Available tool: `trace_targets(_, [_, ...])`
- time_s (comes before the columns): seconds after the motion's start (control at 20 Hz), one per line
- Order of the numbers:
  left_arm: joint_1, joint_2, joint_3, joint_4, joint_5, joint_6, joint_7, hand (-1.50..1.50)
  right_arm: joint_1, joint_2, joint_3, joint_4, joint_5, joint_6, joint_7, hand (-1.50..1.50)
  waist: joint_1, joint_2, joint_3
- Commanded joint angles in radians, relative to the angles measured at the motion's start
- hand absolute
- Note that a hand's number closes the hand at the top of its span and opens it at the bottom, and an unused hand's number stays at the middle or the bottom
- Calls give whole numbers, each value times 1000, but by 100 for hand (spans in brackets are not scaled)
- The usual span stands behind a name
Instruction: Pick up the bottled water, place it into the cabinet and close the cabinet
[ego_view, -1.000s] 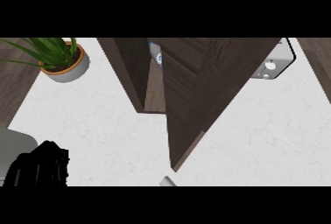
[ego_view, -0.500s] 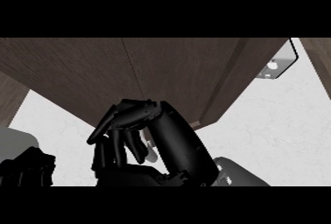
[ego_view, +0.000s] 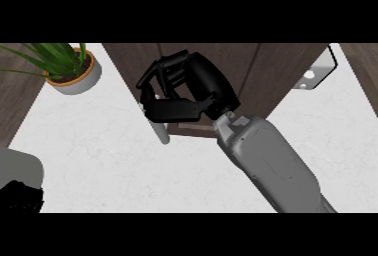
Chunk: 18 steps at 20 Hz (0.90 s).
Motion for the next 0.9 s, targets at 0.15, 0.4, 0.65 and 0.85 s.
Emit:
trace_targets(0.15, [-2, 3, 50, 48, 4, -47, -9, 150, -84, -76, -162, 262, -74, 172, -102, 150, -11, 6, -1])
trace_targets(0.4, [-20, -8, 3, -5, -21, -26, 20, 150, -128, -69, -165, 380, -35, 176, -195, 150, 7, 17, 0])
trace_targets(0.65, [-17, -4, 15, -28, -14, -19, 30, 150, -112, -131, -197, 403, -67, 245, -224, 150, 8, 17, 0])
trace_targets(0.85, [-49, -8, 8, -25, -16, -5, 54, 150, -125, -137, -203, 424, -72, 274, -259, 150, -3, 22, 0])
